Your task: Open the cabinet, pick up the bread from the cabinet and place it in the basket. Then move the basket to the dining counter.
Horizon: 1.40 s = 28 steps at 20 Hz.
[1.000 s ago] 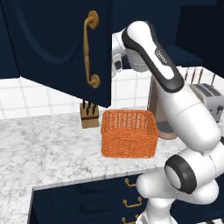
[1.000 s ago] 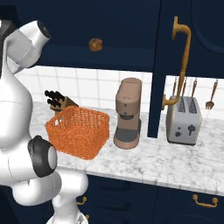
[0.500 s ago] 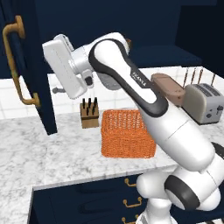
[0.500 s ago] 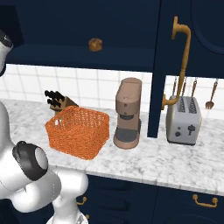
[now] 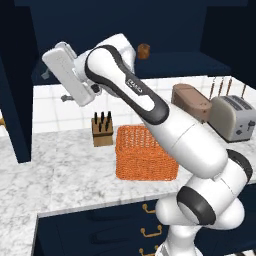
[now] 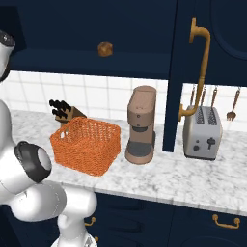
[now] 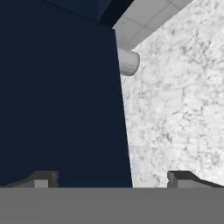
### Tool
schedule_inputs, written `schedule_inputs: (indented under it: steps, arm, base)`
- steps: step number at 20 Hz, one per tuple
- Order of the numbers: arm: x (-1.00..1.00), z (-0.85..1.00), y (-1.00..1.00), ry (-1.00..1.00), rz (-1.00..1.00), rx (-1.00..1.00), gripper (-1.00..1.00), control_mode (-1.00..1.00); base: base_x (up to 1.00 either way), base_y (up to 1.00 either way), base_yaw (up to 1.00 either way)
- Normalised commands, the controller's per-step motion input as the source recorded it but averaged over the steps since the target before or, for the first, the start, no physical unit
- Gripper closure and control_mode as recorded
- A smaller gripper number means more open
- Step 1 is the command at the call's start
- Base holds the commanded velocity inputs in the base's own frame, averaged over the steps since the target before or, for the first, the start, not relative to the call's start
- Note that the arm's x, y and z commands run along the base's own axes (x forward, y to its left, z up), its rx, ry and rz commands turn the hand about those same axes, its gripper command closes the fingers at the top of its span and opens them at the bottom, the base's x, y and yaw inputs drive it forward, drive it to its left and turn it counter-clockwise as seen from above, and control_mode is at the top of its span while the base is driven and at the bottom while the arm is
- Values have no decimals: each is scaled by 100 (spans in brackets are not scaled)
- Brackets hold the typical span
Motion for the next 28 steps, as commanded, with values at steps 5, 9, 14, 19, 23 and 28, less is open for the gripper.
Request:
schedule_inputs:
  steps: [5,9,14,19,23,28]
  arm:
    - [0,0,-100,-37,-3,-34,-100,-100]
    - [0,0,-100,-32,-6,-32,-100,-100]
    - [-13,-4,-100,-34,-11,-25,-100,-100]
    - [3,1,-100,-27,-14,-23,-100,-100]
    - [2,8,-100,0,-12,-19,-100,-100]
    - [4,-1,-52,-13,-19,-9,-100,-100]
  base:
    - [0,0,0]
    - [0,0,0]
    - [0,0,0]
    - [0,0,0]
    - [0,0,0]
    - [0,0,0]
